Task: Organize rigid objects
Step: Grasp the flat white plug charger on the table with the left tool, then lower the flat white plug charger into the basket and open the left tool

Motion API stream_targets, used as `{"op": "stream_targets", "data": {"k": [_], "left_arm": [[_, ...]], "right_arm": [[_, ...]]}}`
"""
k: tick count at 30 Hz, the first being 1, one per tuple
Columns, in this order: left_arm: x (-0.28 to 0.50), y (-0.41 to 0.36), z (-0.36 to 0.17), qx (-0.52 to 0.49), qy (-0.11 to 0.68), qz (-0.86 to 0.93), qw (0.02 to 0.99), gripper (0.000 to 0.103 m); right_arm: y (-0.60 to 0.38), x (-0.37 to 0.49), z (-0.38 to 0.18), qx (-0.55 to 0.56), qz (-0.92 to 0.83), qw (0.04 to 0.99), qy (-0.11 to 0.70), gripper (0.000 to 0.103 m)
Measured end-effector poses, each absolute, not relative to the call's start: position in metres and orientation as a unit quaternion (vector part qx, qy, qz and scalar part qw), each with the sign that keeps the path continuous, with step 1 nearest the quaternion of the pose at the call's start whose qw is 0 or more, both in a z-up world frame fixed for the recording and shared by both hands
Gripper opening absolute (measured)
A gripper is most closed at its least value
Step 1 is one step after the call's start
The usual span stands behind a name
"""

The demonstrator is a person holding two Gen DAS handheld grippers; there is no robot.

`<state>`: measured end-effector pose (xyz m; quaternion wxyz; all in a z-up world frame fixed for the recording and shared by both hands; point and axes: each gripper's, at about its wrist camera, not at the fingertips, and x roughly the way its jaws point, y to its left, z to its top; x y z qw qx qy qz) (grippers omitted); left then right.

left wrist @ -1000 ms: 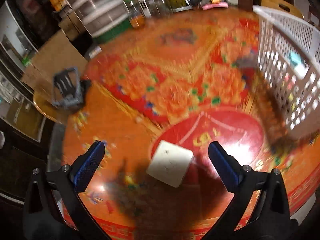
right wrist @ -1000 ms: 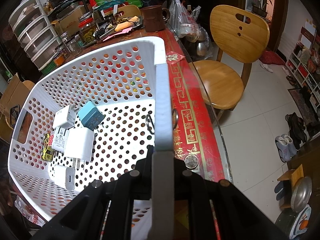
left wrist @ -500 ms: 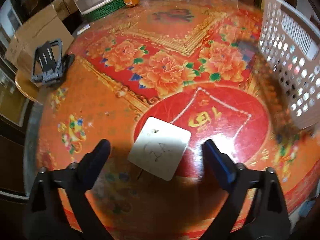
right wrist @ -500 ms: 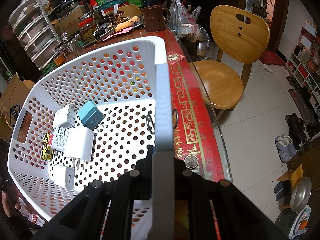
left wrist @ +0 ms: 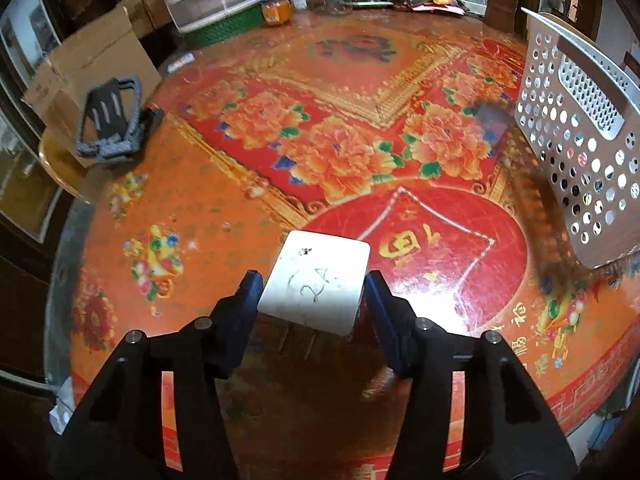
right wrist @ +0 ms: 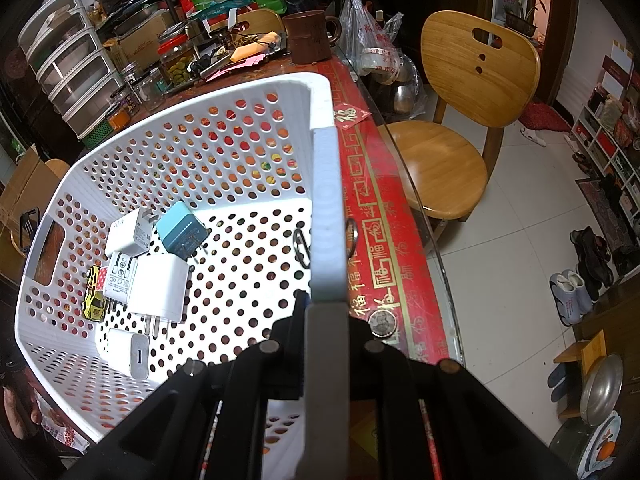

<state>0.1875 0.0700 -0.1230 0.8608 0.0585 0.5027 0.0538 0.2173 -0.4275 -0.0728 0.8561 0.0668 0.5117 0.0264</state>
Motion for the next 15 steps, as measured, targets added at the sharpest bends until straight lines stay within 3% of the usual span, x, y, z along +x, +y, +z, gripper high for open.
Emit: {"op": "stream_targets", "data": {"k": [15], "left_arm": [[0.189, 0.041, -0.061, 0.091, 0.451, 0.064, 0.886, 0.047]], "right_arm": [[-0.427, 0.217, -0.073, 0.067, 0.027, 0.856, 0.511, 0.011]]}}
